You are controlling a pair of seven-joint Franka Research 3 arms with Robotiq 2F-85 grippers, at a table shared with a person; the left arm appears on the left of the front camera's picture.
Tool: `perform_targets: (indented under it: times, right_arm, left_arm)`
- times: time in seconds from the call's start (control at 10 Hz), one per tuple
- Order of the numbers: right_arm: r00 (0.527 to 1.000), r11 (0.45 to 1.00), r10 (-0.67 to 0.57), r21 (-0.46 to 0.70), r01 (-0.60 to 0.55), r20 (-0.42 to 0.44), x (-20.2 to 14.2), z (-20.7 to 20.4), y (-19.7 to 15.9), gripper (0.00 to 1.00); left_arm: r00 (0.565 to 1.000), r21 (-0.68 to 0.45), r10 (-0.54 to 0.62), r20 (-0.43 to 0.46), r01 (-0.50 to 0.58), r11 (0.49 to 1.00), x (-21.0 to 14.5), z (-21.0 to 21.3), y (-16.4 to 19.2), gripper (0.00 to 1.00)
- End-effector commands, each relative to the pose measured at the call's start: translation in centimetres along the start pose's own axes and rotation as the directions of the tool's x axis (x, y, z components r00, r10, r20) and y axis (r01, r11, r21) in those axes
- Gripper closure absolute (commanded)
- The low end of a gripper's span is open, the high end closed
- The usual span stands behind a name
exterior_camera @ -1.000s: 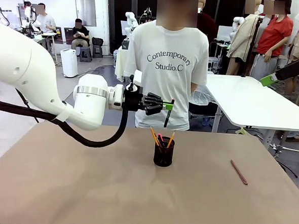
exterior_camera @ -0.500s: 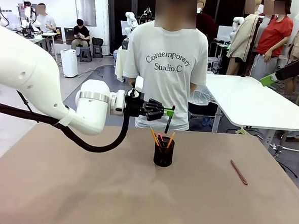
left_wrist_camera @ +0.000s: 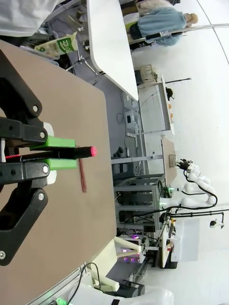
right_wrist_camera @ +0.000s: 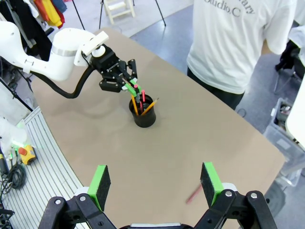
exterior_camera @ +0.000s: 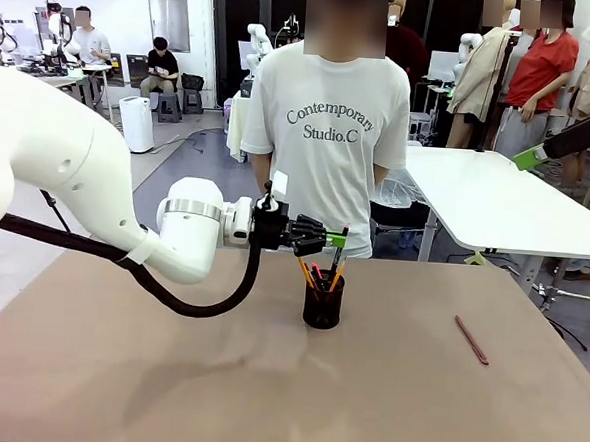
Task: Place the pens into the pen holder.
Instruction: Pick up a writing instrument from the table and place it into the Pen holder.
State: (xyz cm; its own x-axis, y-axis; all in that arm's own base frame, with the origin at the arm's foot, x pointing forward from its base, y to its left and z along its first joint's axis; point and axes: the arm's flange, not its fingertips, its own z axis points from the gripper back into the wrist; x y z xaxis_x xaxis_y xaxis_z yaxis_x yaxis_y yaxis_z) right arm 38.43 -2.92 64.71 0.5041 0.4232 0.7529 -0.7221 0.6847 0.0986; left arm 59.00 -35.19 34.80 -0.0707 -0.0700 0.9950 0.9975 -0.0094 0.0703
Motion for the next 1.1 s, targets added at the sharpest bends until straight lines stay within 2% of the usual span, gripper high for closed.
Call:
perform_targets:
  times: [0.0,0.2,0.3,0.7,0.8,1.0]
  right_arm:
    - [1.0,1.0,0.005,0.018,-0.005,0.026,-0.03,-0.03,0.01,0.0]
    - [1.0,1.0,0.005,0.018,-0.005,0.026,-0.03,-0.03,0.01,0.0]
    - [1.0,1.0,0.005,0.018,-0.005,0.026,-0.03,-0.03,0.01,0.0]
    - [1.0,1.0,0.005,0.018,-0.005,0.026,-0.03,-0.03,0.01,0.0]
    - [1.0,1.0,0.005,0.018,-0.005,0.026,-0.03,-0.03,0.01,0.0]
    - [1.0,1.0,0.005,0.018,-0.005,0.026,-0.03,-0.03,0.01,0.0]
  left_arm:
    - [0.999,0.02,-0.008,0.051,0.007,1.0,-0.75,-0.33,0.2,1.0]
    - [0.998,0.027,0.0,0.07,-0.002,1.0,-1.21,-0.63,0.06,1.0]
    - [0.997,0.033,0.006,0.074,-0.008,0.999,-1.38,-0.62,0.11,0.83]
    - [0.998,0.035,0.0,0.067,-0.002,0.999,-0.97,-0.5,-0.13,0.04]
    - [0.998,0.032,-0.005,0.067,0.003,0.999,-0.83,-0.42,-0.03,0.0]
    - [0.998,0.025,-0.005,0.063,0.004,1.0,-0.5,-0.51,-0.23,0.0]
